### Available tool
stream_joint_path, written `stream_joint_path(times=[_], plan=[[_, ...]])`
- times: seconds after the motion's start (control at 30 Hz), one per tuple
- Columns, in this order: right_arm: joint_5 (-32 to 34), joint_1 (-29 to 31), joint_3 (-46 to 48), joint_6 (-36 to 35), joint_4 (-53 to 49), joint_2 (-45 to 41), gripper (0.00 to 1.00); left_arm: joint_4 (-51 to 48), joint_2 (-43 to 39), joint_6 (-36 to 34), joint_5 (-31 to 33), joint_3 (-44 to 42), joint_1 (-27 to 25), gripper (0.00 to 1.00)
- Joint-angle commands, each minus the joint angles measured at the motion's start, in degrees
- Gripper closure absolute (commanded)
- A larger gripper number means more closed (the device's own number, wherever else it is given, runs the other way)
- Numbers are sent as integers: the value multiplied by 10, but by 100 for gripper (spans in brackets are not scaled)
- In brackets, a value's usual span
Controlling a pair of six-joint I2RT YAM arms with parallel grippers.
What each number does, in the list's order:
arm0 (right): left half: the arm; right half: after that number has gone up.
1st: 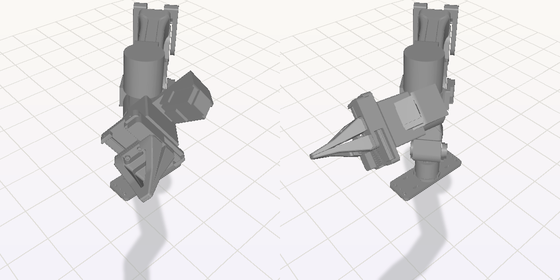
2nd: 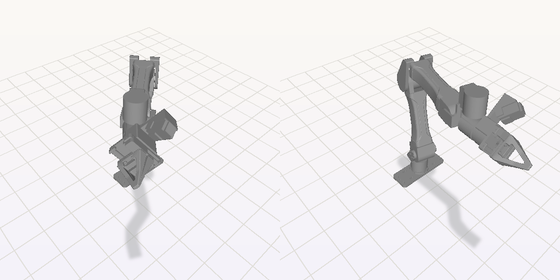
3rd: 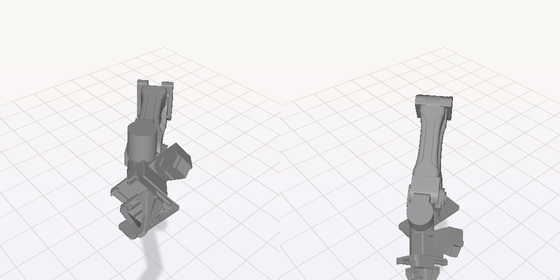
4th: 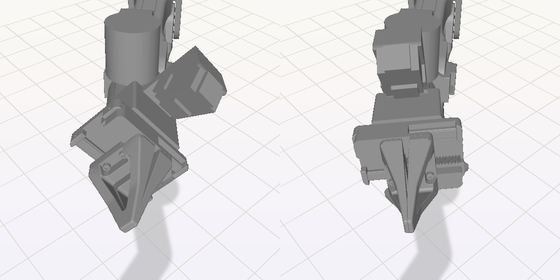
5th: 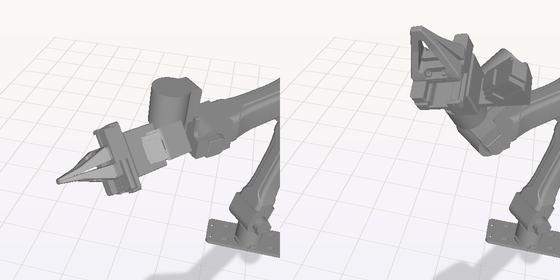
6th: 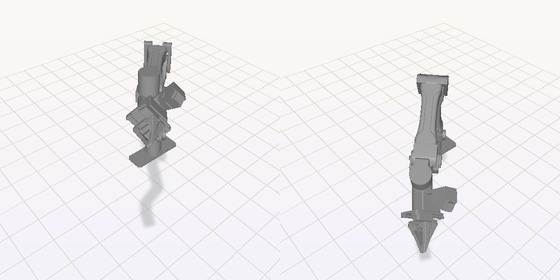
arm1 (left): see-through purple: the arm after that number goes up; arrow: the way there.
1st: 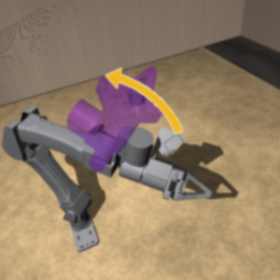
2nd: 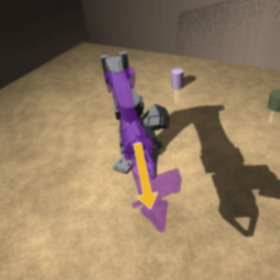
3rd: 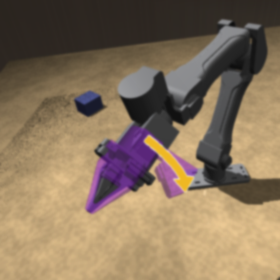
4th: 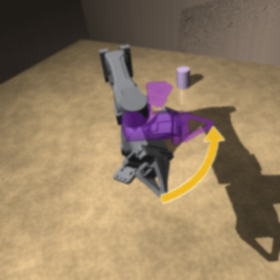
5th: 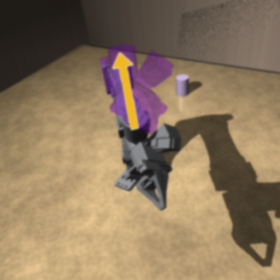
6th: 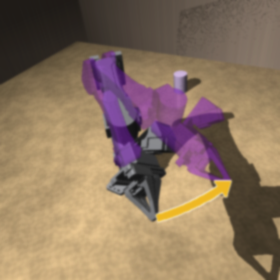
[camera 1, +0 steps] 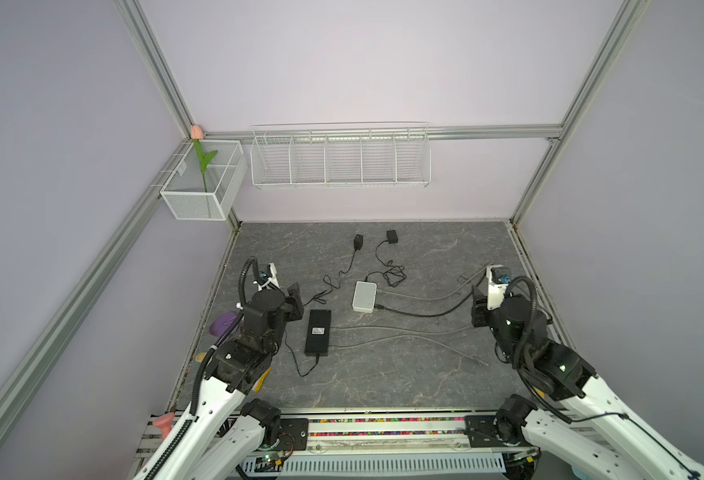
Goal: Insert the plug into the switch port
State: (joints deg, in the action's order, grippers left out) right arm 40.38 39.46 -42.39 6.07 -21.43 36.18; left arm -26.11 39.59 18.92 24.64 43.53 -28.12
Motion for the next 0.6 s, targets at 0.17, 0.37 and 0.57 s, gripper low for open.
stream_joint_path(times=[0.17,0.37,0.57], plan=[[90,-3,52,-26,-25,-79,55,2,-25,-36,117,-37,3,41],[103,-4,101,-11,-31,-101,53,30,-12,-41,142,-79,3,41],[109,-3,148,25,-26,-101,47,58,-8,-45,176,-125,3,40]])
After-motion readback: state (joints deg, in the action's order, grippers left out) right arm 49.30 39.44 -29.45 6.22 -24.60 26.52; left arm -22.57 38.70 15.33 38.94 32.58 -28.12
